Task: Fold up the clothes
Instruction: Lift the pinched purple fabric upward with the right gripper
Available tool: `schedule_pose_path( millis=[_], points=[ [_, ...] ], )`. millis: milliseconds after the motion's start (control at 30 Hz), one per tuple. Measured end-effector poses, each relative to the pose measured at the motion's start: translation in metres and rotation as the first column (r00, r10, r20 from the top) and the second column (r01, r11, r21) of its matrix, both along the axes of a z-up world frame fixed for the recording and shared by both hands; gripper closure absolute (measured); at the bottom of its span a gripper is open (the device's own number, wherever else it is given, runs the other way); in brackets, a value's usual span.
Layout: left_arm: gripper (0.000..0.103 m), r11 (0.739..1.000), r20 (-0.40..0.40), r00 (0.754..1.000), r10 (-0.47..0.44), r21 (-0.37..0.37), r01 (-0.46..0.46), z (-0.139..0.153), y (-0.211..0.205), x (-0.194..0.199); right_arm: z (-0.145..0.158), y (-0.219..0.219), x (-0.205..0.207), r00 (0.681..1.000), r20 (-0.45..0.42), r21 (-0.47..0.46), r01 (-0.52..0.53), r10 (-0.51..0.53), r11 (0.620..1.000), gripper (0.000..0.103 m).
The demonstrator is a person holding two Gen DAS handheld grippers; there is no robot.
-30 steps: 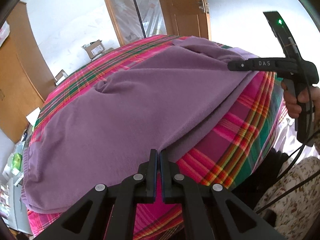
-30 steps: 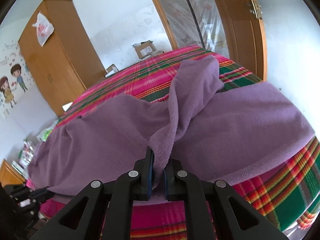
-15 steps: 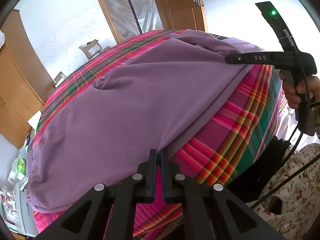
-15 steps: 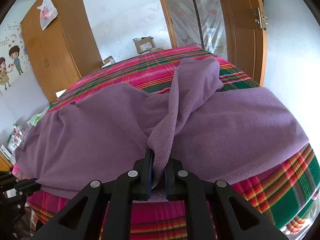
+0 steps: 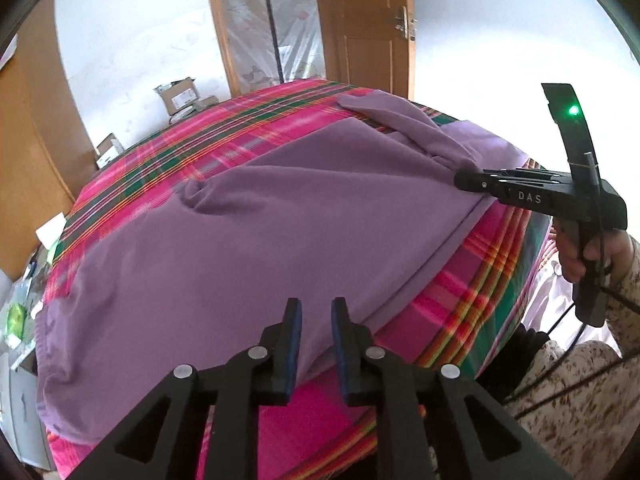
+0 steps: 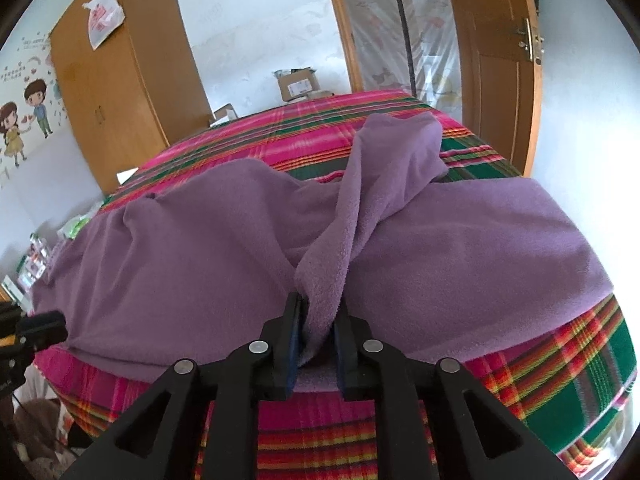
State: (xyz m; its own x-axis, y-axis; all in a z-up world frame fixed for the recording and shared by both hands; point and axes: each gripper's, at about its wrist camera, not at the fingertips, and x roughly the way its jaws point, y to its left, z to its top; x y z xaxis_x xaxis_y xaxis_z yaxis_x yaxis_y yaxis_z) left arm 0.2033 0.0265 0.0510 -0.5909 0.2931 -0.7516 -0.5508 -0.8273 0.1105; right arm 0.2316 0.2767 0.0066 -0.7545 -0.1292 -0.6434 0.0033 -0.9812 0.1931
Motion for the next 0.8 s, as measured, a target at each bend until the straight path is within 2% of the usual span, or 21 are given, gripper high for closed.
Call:
schedule_pose_path(
  millis=[133, 267, 367, 400, 467, 600, 800],
  points=[
    [0.088, 0.999, 0.015, 0.999, -0.039, 0.005, 0.039, -0.006, 0.02, -0.013, 0.001, 0.004, 0.001, 1.0, 0.01, -0.003, -0.005, 0.005, 1.0, 0.087],
    [0.087, 0.998, 0.053, 0.997, -0.063, 0.001, 0.063, -0.018, 0.035, -0.025, 0.007, 0.01, 0.006, 1.0, 0.009, 0.005, 0.0, 0.0, 1.0, 0.079],
    [0.086, 0.997, 0.051, 0.996, -0.072, -0.009, 0.073, -0.021, 0.044, -0.032, 0.016, 0.014, 0.011, 1.0, -0.01, 0.019, 0.002, -0.002, 1.0, 0.078],
    [0.085, 0.997, 0.049, 0.996, -0.074, -0.008, 0.075, -0.02, 0.046, -0.034, 0.019, 0.016, 0.013, 1.0, -0.016, 0.024, 0.003, -0.003, 1.0, 0.074],
    [0.075, 0.997, 0.048, 0.996, -0.075, 0.005, 0.075, -0.017, 0.048, -0.038, 0.027, 0.018, 0.013, 0.999, -0.036, 0.044, 0.003, -0.002, 0.999, 0.072],
    [0.073, 0.997, 0.069, 0.996, -0.062, 0.047, 0.059, -0.014, 0.054, -0.051, 0.04, 0.022, 0.006, 0.998, -0.061, 0.048, -0.008, 0.011, 0.999, 0.071],
    [0.069, 0.995, 0.119, 0.992, -0.053, 0.096, 0.042, -0.017, 0.058, -0.065, 0.047, 0.022, -0.03, 0.998, -0.057, 0.121, 0.021, -0.014, 0.992, 0.071]
  ],
)
